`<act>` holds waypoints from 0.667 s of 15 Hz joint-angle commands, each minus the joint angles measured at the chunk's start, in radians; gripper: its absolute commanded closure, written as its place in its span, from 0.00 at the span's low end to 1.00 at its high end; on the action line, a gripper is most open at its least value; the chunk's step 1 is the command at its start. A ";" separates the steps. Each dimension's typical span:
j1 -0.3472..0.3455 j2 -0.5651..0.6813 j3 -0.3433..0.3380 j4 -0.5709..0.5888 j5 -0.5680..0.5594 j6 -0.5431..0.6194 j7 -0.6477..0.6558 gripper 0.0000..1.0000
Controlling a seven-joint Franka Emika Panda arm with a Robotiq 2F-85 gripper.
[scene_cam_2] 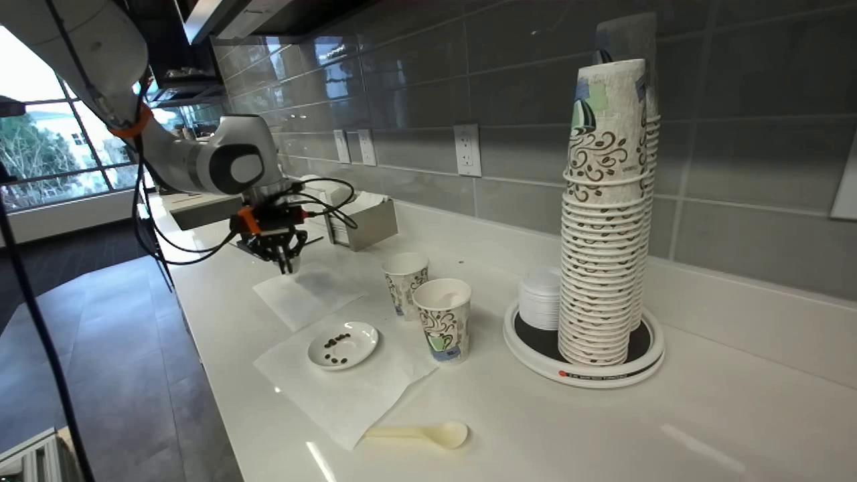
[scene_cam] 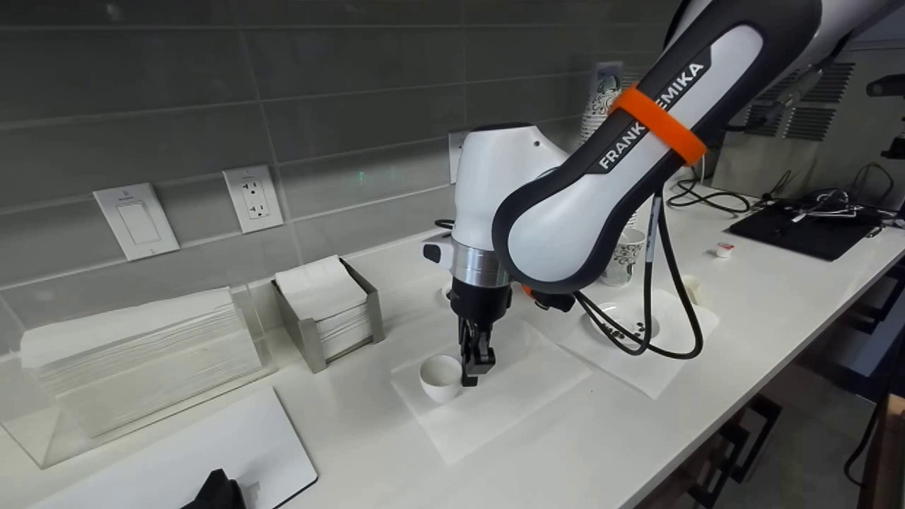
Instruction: Remove the cup from the white plate
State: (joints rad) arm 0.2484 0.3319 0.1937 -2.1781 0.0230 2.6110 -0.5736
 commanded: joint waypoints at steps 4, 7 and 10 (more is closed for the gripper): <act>-0.029 0.077 0.025 0.080 -0.065 0.020 0.114 0.97; -0.033 0.101 0.022 0.099 -0.068 0.036 0.139 0.97; -0.038 0.121 0.026 0.115 -0.069 0.038 0.145 0.97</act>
State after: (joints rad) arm 0.2300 0.4184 0.1998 -2.1005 -0.0061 2.6385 -0.4686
